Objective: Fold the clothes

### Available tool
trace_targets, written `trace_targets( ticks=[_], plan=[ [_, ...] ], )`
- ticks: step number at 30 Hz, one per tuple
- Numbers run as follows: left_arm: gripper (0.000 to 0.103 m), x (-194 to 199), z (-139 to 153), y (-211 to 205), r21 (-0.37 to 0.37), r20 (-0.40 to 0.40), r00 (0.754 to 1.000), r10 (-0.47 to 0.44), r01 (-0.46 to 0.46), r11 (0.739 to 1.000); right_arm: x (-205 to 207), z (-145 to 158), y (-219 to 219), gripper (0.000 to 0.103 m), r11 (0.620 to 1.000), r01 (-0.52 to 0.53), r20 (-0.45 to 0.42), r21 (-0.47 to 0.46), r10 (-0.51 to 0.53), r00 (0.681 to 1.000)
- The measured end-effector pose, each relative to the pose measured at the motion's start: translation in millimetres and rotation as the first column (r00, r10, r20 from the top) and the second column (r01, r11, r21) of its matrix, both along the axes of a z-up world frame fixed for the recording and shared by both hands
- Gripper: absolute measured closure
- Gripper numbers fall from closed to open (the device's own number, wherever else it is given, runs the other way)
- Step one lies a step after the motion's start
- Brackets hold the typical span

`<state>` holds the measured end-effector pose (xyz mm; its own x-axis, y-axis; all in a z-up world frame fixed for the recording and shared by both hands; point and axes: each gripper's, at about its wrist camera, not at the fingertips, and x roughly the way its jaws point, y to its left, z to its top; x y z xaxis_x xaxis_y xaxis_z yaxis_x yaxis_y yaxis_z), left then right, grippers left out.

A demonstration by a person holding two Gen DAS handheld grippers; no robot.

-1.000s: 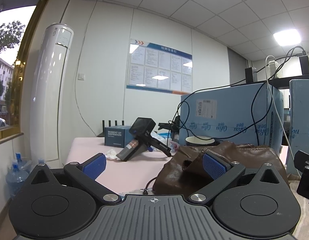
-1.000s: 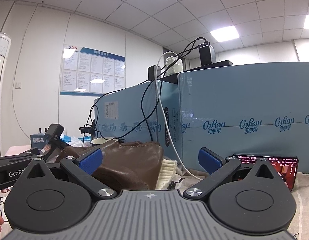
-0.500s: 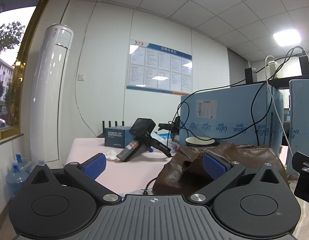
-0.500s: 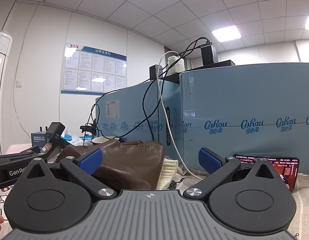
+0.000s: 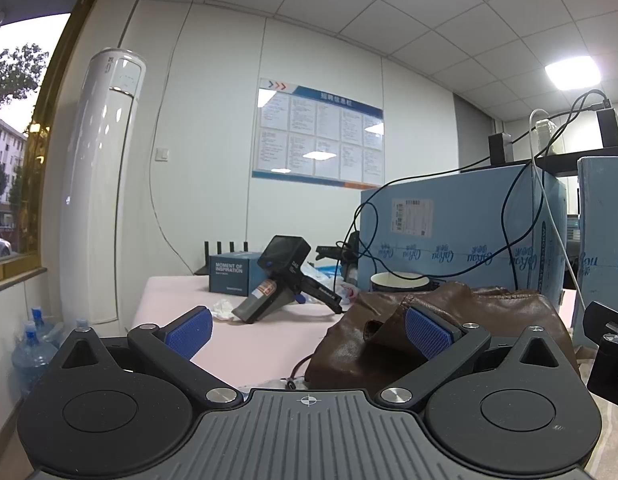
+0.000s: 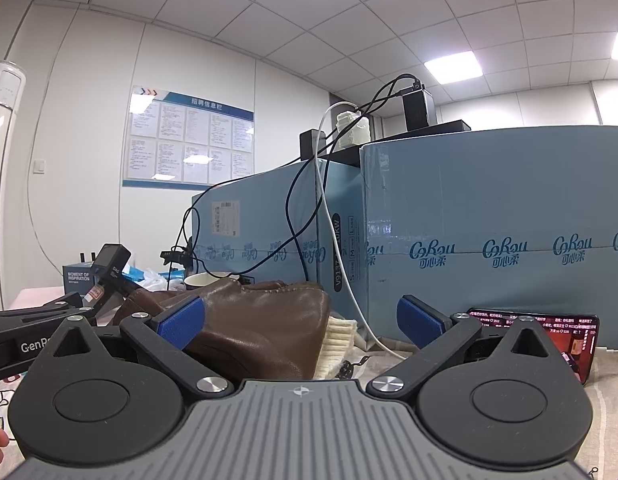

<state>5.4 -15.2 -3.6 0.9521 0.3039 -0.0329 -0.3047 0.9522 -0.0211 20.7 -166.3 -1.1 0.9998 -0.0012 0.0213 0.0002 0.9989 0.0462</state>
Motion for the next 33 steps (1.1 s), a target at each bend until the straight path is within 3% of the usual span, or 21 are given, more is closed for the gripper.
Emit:
trace_targets(
  ticks=[33],
  plan=[
    [0.000,1.8,0.0,-0.4,-0.001,0.004,1.000,0.003,-0.003,1.000,-0.4,0.5,0.3,0.000,1.000,-0.005,0.005,-0.004,0.006,1.000]
  ],
)
